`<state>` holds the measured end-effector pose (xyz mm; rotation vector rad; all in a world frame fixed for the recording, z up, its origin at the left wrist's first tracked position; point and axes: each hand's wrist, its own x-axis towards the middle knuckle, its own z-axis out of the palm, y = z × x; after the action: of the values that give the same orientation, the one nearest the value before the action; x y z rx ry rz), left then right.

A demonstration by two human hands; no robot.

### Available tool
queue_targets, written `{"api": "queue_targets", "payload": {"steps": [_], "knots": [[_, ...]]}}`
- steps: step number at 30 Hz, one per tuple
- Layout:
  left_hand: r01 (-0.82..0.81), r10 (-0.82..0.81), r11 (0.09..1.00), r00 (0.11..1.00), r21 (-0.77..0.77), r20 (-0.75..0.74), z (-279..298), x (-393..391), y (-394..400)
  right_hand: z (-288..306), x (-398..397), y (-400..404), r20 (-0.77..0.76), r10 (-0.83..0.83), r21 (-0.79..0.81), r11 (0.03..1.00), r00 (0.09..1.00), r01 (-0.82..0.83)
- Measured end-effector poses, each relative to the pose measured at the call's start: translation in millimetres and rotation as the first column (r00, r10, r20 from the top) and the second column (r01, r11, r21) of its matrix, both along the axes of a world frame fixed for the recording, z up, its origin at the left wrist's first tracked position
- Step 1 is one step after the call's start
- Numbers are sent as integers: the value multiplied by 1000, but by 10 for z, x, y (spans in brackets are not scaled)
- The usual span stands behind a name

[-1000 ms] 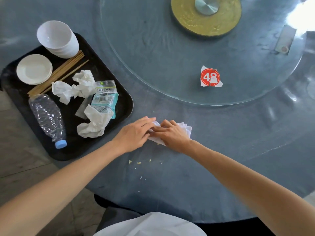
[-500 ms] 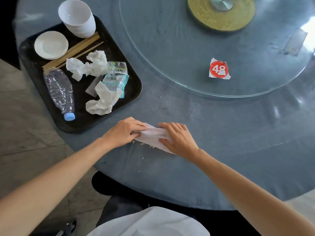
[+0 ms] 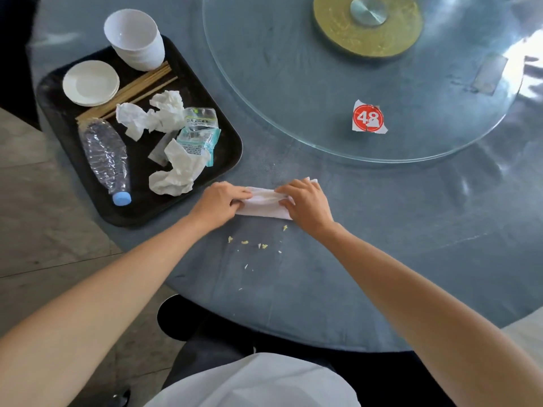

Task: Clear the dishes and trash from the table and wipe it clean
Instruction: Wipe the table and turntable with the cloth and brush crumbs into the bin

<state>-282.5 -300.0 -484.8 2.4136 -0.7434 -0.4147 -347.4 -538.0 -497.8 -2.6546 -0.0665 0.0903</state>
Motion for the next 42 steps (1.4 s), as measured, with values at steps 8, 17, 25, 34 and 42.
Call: {"api": "queue_targets", "payload": {"steps": [8,17,25,34,42], "knots": [[70,-70,998,997,-4,-30,-62,-606,329,-84,-898,185,82,65,29,997,995,-67],[151,-141,984,985,-99,101,220,120,-976,214,-435,-722,77,-315,-35,947,946,318],[143,-147,983,989,-113,-30,-85,-177,-965,-80,-976,-414,47,-477,-37,877,877,479],[159,-163,985,985,-72,-54,-131,-583,86,-168,-1379,337,61,-296,91,953,953,290],[87,-88,996,996,-32,-22,61,-383,-243,25,-1054,-22,49,-280,44,960,959,278]]}}
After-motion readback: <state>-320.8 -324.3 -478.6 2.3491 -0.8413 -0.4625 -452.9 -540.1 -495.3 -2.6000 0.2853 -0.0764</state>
